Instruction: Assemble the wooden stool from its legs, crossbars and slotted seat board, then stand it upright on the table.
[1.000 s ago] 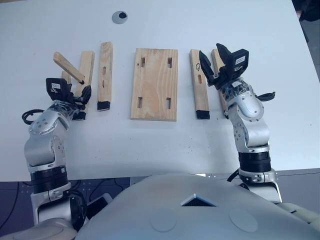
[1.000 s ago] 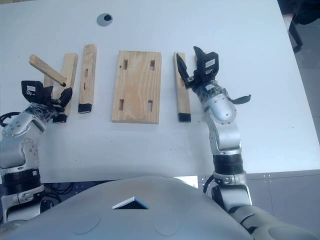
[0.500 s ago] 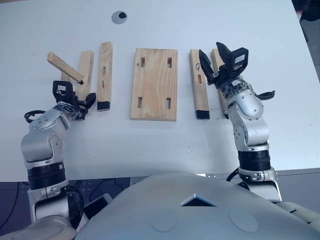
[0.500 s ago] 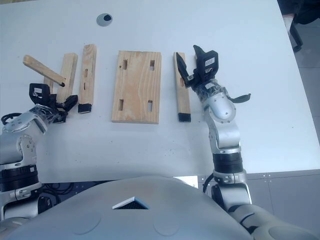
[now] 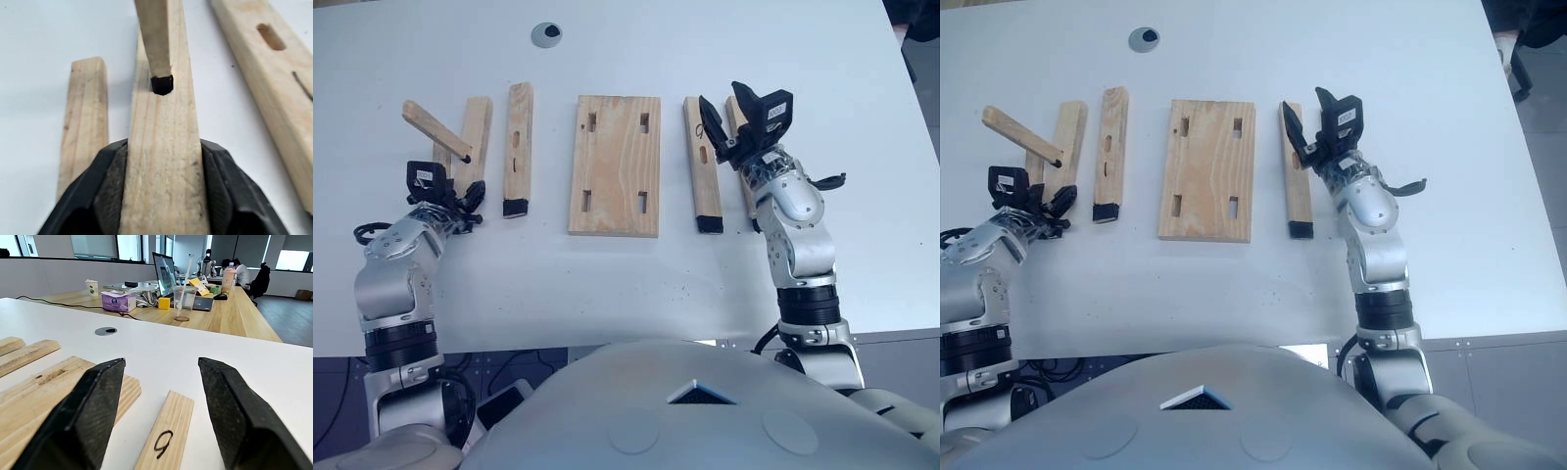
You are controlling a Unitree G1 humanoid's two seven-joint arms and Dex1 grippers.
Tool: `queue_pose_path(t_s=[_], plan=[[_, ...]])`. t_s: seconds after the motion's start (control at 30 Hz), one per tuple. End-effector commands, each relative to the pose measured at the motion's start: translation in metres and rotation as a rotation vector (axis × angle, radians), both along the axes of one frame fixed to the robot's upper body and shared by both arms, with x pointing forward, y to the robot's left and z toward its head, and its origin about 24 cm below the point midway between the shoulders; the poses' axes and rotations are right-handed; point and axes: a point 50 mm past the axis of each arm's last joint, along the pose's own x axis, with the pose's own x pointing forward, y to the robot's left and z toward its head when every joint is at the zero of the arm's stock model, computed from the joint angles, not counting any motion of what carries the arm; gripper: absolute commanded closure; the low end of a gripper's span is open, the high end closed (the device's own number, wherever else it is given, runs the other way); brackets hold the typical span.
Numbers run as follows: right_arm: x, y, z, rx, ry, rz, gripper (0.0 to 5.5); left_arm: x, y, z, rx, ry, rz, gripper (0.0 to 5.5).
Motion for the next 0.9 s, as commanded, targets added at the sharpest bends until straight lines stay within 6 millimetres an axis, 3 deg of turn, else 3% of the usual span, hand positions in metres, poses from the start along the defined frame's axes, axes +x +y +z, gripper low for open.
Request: queue_pose_path(t_s=[0.03,0.37,0.5,0.67,0.77,0.9], plan=[[0.005,0.005,0.002,0.019,-0.013,0.011,2.75,0.013,0.002,0.010,-0.008,-0.078,0.014,3.49],[0.012,0.005,0.005,0.001,-0.031,0.028,2.75,0.068,-0.004,0.060,-0.005,-0.340,-0.096,3.49],[0.028,-0.009,0.015,-0.035,-0.052,0.049,2.75,0.100,-0.037,0.085,-0.158,-0.450,-0.277,3.49],[0.047,-0.008,0.036,0.075,-0.036,0.306,2.75,0.134,-0.066,0.097,-0.441,-0.489,-0.410,3.49],[0.050,-0.011,0.045,0.146,0.032,0.431,2.75,0.139,-0.095,0.097,-0.560,-0.479,-0.614,3.49],[0.054,-0.004,0.066,0.409,0.143,0.606,2.75,0.135,-0.119,0.101,-0.819,-0.452,-0.752,3.49]])
